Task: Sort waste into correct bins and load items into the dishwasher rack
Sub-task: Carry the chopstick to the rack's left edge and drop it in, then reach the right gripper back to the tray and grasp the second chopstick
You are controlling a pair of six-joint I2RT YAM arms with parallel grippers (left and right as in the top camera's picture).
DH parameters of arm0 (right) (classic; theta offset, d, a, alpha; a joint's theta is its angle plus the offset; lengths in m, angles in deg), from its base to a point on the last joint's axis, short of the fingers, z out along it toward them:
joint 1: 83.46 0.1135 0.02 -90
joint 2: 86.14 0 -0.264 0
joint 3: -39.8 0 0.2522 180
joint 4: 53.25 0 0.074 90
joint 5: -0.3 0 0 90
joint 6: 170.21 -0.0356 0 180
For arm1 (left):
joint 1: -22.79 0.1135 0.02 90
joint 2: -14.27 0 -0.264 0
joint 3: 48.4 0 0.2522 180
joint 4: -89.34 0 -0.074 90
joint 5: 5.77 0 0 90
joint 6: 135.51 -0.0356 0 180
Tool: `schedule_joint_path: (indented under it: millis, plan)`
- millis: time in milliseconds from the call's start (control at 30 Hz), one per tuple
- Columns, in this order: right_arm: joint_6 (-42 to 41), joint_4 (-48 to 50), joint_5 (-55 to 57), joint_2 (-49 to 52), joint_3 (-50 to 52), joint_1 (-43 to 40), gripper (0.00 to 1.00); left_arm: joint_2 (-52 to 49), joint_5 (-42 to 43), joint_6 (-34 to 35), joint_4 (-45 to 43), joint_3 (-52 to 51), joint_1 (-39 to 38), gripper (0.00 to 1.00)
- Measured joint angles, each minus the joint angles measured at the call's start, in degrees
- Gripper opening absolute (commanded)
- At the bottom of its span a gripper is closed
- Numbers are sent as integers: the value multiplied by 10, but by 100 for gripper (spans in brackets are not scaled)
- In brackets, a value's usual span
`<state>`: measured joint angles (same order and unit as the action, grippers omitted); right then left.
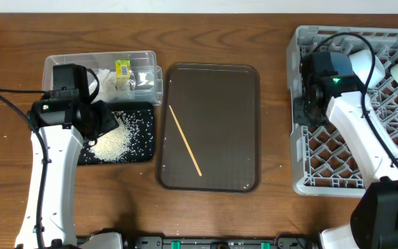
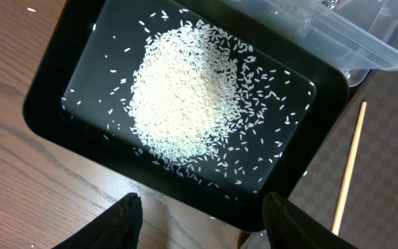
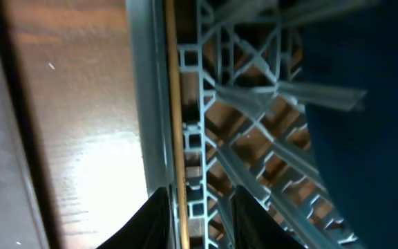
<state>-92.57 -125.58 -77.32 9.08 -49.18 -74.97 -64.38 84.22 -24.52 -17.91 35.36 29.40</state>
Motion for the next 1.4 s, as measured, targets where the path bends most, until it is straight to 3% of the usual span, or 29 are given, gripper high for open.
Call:
schedule_joint_path:
  millis: [100, 233, 533, 633, 1100, 1267, 1400]
  plan:
    - [9, 34, -23, 0, -28, 5, 31, 0, 0, 0, 0, 0, 0, 59]
    - [39, 106, -97, -2, -48, 38, 43, 0, 0, 0, 0, 0, 0, 59]
    - [83, 177, -196, 19, -49, 182, 60, 0, 0, 0, 0, 0, 0, 59]
    - [88, 192, -206, 53, -49, 229, 60, 0, 0, 1, 0, 0, 0, 66]
    - [92, 248, -212, 209, -49, 370, 58, 0, 0, 2, 0, 0, 0, 66]
    - [96, 237, -181, 233, -49, 391, 43, 0, 0, 2, 0, 0, 0, 66]
    - [98, 226, -150, 234, -50, 395, 40, 0, 0, 2, 0, 0, 0, 66]
